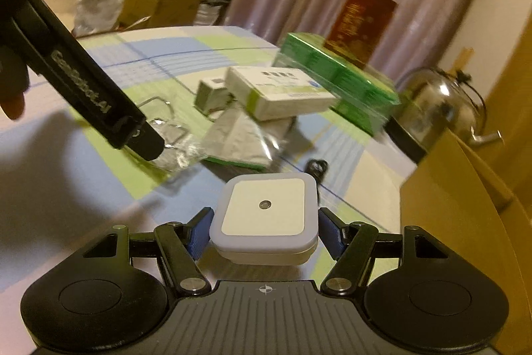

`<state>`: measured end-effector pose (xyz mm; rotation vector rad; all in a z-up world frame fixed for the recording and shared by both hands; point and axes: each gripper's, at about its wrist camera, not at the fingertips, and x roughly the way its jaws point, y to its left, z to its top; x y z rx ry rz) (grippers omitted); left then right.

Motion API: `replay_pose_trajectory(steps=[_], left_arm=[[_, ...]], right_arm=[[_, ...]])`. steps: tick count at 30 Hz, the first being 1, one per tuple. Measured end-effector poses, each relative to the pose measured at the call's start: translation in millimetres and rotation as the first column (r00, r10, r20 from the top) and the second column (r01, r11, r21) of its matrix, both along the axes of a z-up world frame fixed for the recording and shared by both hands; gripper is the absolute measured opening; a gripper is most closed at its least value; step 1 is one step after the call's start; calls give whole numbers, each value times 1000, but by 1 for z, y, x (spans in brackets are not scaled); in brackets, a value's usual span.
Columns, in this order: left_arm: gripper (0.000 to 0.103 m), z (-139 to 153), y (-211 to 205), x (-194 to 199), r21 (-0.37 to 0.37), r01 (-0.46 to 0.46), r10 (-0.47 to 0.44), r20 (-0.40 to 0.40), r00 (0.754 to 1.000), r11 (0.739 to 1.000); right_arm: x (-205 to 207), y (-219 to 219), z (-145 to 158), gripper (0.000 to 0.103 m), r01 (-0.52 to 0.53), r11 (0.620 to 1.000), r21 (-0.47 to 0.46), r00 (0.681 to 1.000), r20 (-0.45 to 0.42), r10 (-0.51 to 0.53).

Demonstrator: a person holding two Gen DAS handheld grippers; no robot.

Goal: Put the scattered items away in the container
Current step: 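Grasp the bagged metal rack with the left tool while the right tool holds the night light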

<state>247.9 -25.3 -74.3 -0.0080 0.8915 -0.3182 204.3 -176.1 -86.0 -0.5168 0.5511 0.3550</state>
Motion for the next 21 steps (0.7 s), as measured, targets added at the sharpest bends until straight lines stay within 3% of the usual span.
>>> replay_pose_trajectory(steps=[8, 11, 15, 21], left_arm=[[101, -5, -17, 18, -17, -23, 23, -3, 1000, 1000], [97, -8, -19, 24, -19, -35, 35, -8, 999, 999], [81, -12, -25, 28, 14, -31, 31, -14, 999, 999], [70, -16, -29, 24, 46, -13, 14, -20, 1000, 999]], right_arm=[[-12, -23, 4, 65, 78, 995, 57, 997, -31, -76], [-14, -28, 4, 64, 94, 993, 67, 995, -35, -92], [-14, -33, 4, 65, 104, 992, 77, 994, -40, -101], [-14, -37, 6, 64, 110, 990, 86, 993, -45, -107]])
